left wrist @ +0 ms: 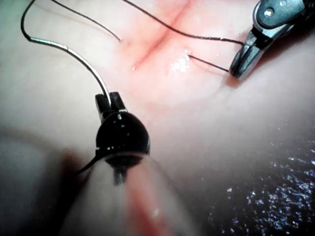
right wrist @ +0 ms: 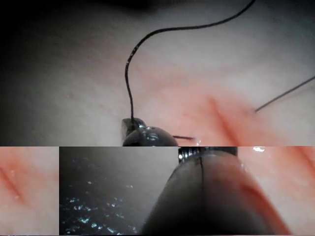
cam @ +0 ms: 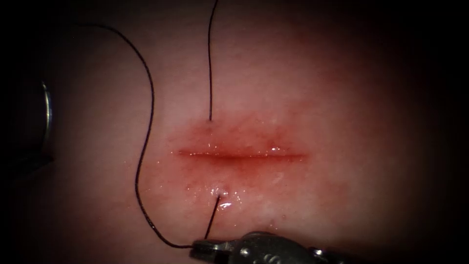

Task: Wound Closure
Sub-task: Use the right gripper to pull the suture until a short tail is left on top of the cut

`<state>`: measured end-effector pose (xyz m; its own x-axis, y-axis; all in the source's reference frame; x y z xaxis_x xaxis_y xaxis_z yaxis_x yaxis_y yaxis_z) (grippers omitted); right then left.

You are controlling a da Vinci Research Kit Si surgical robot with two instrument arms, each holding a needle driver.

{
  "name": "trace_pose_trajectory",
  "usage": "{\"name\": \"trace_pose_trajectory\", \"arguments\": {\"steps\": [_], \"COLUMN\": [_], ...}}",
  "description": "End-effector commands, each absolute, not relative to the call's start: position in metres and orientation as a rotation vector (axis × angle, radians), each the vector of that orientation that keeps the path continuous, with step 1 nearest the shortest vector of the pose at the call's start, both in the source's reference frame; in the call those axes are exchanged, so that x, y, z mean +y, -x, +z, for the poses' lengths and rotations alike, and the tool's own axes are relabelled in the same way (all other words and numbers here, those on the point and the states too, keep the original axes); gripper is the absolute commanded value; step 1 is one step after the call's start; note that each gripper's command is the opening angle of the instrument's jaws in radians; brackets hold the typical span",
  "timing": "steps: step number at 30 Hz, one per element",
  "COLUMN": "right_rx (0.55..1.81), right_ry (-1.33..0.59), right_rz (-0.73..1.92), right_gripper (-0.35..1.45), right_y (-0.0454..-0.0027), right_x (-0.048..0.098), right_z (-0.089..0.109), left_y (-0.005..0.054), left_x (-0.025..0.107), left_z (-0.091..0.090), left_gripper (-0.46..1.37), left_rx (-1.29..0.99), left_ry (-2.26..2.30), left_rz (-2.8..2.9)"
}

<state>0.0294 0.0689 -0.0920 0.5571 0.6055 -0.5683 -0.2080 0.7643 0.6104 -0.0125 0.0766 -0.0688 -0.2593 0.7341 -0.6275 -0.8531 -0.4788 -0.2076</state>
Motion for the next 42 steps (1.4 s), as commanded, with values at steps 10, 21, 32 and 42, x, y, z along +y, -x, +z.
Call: {"name": "trace_pose_trajectory", "arguments": {"steps": [10,21,32,42], "right_rx": [0.858,0.843,0.844,0.972], "right_ry": [-0.563,-0.622,-0.655,-0.538], "right_rz": [0.458,0.442,0.45,0.377], "right_gripper": [-0.35,-0.35,-0.35,1.08], "right_y": [-0.0312,-0.0329,-0.035,-0.0335], "right_x": [0.0654,0.0627,0.062,0.0647], "right_z": [-0.0958,-0.0976,-0.0989,-0.0983], "left_y": [0.0119,0.0116,0.0114,0.0097], "left_x": [0.0771,0.0781,0.0767,0.0777], "left_z": [-0.0668,-0.0663,-0.0656,-0.0654], "left_gripper": [-0.35,-0.35,-0.35,-0.35], "left_rx": [0.202,0.199,0.195,0.238], "left_ry": [0.854,0.861,0.86,0.815], "left_rz": [1.882,1.883,1.902,2.078]}}
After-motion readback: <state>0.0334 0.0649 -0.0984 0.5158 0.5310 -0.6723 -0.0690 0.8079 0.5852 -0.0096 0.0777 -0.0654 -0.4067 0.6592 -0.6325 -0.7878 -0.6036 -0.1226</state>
